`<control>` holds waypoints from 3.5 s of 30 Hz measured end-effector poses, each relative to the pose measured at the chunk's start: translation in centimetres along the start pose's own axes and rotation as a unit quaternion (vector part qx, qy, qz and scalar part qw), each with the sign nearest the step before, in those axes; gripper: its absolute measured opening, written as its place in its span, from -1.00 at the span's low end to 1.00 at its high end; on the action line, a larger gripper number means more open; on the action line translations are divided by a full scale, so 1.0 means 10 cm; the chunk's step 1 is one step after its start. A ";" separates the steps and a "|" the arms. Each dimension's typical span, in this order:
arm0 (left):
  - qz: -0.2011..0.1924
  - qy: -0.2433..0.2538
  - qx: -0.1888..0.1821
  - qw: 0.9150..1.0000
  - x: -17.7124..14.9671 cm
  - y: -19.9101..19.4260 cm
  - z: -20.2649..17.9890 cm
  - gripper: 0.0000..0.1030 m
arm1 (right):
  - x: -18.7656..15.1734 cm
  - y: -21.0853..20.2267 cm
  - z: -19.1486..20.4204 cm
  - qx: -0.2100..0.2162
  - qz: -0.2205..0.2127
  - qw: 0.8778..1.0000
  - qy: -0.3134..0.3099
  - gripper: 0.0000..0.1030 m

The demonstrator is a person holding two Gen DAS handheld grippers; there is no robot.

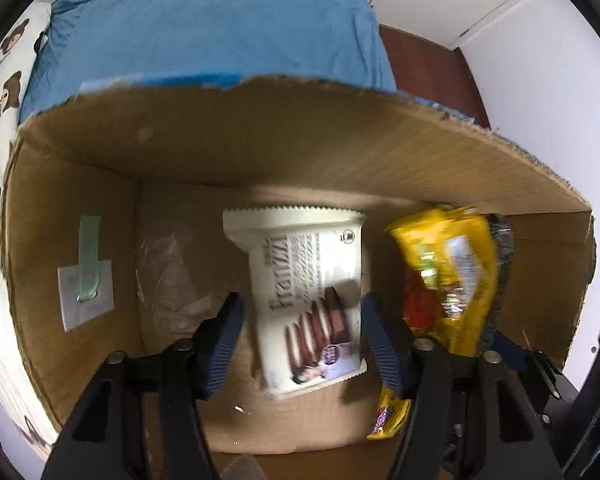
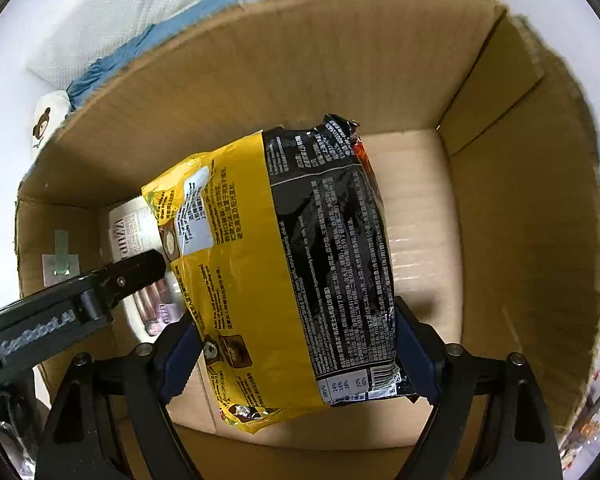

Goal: Organize snacks
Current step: 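Carry both packs into the cardboard box and open both tools to release, then grasp the yellow bread bag with the left tool while the right tool grasps the orange Cuicui bag, then lift both bags into the box and open both tools to release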

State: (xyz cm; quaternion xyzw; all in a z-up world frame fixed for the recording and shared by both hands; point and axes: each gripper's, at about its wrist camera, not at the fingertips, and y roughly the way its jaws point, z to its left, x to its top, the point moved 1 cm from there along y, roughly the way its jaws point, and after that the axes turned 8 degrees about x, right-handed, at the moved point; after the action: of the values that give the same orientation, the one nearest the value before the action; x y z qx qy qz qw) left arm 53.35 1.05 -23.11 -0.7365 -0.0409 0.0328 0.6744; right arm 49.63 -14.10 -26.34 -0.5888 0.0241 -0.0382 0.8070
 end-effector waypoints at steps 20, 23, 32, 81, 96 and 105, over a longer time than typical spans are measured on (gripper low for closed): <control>-0.137 0.021 0.012 0.990 -0.78 -0.81 0.05 0.90 | -0.70 -0.64 0.11 -0.021 -0.093 0.994 -0.060 0.94; -0.164 0.024 0.014 0.986 -1.02 -0.99 0.07 0.90 | -0.92 -0.81 0.11 -0.018 -0.112 0.991 -0.066 0.94; -0.224 0.027 0.022 0.974 -1.75 -1.41 0.09 0.90 | -1.52 -1.33 0.25 -0.015 -0.176 0.980 -0.094 0.94; -0.028 -0.049 0.087 0.995 -2.93 0.45 0.85 0.05 | -2.32 0.39 0.29 -0.009 -0.026 0.999 -0.042 0.08; -0.005 0.005 0.105 0.994 -3.73 0.50 0.51 0.09 | -3.30 0.16 -0.24 0.034 0.029 0.999 -0.028 -0.01; -0.004 0.011 0.114 0.993 -3.74 0.66 0.47 0.11 | -3.31 0.35 -0.14 0.011 0.004 1.000 -0.028 0.17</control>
State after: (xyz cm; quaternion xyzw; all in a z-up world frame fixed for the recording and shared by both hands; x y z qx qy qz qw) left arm 15.80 1.20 -30.37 -0.6549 -0.0321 0.0262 0.7546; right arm 16.63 -11.38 -30.30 -0.5803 0.0034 -0.0192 0.8142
